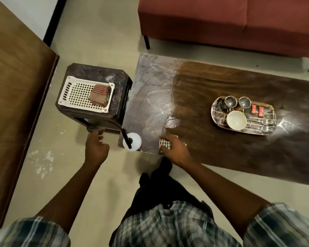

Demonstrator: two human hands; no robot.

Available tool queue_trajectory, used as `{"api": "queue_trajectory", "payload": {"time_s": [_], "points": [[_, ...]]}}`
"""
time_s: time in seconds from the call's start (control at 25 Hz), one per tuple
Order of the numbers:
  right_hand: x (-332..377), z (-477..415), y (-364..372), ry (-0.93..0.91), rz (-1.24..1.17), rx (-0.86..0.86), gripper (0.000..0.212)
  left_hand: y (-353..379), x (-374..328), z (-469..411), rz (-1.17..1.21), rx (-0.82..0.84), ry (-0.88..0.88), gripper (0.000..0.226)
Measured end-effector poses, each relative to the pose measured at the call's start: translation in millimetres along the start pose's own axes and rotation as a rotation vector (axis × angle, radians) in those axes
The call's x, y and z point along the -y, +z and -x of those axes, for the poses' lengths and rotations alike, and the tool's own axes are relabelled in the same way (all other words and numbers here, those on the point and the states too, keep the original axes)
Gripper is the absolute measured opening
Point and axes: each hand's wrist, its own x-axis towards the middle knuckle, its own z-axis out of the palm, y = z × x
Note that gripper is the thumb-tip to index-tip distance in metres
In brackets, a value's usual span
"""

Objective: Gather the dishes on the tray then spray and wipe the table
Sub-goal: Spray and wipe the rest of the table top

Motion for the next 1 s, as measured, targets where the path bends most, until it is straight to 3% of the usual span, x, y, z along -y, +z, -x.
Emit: {"api": "queue_trajectory", "payload": {"time_s": [0.16,0.28,0.48,0.64,0.76,0.88,1.0], "points": [[-47.8,-24.0,29.8,0.053,0.255,0.163,0.061,27.7,66.5,-6.8,-0.225,0.194,0.078,0.104],[-89.6,-40.0,51.2,0.1,0.443,0.197,0.076,63.2,68.5,-10.7,-0.117,0.304,0.174,0.118],[-122.8,-52.9,65.4,-0.006,0.588,0.182,0.079,118.2,39.6,-31.5,0.142,0.144,0.177,0.09],[-130.9,-69.2,64.8,-0.063,0.663,0.097,0.069,137.0,26.1,-66.1,0.219,0.069,0.359,0.043],[-136.0,-71.7,59.5,-0.138,0.696,0.112,0.067,141.5,5.7,-99.8,0.248,0.123,0.428,0.005],[-134.3,-70.8,55.5,-0.155,0.573,0.015,0.052,141.6,-29.5,-130.3,0.272,0.287,0.327,0.02],[-113.4,-101.9,40.9,-0.004,0.191,-0.258,0.036,151.0,-58.1,-164.0,0.21,0.378,0.357,0.025]]}}
